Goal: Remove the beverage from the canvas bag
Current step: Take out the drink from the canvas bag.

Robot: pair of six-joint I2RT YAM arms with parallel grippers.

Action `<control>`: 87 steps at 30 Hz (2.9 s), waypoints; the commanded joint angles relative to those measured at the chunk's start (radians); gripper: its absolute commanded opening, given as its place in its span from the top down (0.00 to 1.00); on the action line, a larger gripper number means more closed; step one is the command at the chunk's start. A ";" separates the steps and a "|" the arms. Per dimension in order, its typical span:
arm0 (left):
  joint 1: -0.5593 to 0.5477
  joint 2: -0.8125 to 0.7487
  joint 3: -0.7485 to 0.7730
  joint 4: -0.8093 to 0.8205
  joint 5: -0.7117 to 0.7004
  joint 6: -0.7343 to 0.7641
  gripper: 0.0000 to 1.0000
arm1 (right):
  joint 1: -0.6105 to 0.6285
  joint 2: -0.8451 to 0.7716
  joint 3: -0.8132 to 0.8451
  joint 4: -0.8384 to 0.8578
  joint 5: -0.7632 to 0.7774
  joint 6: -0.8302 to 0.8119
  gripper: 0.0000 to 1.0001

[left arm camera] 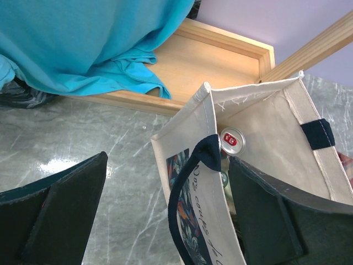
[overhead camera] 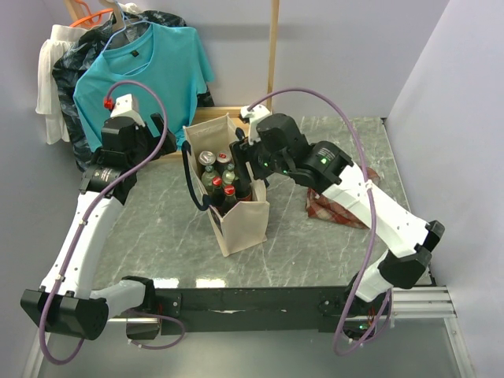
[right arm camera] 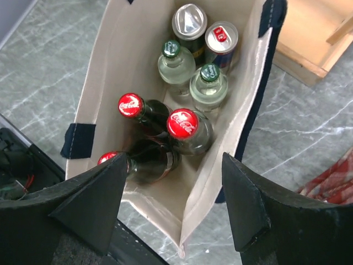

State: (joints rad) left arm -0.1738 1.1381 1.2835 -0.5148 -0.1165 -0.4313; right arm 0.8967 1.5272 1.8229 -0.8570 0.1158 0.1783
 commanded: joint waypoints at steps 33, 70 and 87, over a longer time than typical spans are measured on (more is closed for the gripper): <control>-0.001 -0.017 -0.006 0.024 0.041 -0.014 0.04 | 0.016 0.146 0.026 0.044 0.039 -0.033 0.36; -0.001 -0.070 -0.009 0.041 -0.054 -0.015 0.04 | -0.008 0.154 -0.013 0.073 0.065 -0.013 0.74; 0.000 -0.074 -0.016 0.035 -0.034 -0.021 0.04 | -0.015 0.122 0.010 0.096 0.068 -0.034 1.00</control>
State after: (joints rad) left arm -0.1738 1.0805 1.2724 -0.5125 -0.1524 -0.4427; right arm 0.8917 1.6875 1.8050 -0.8013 0.1661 0.1581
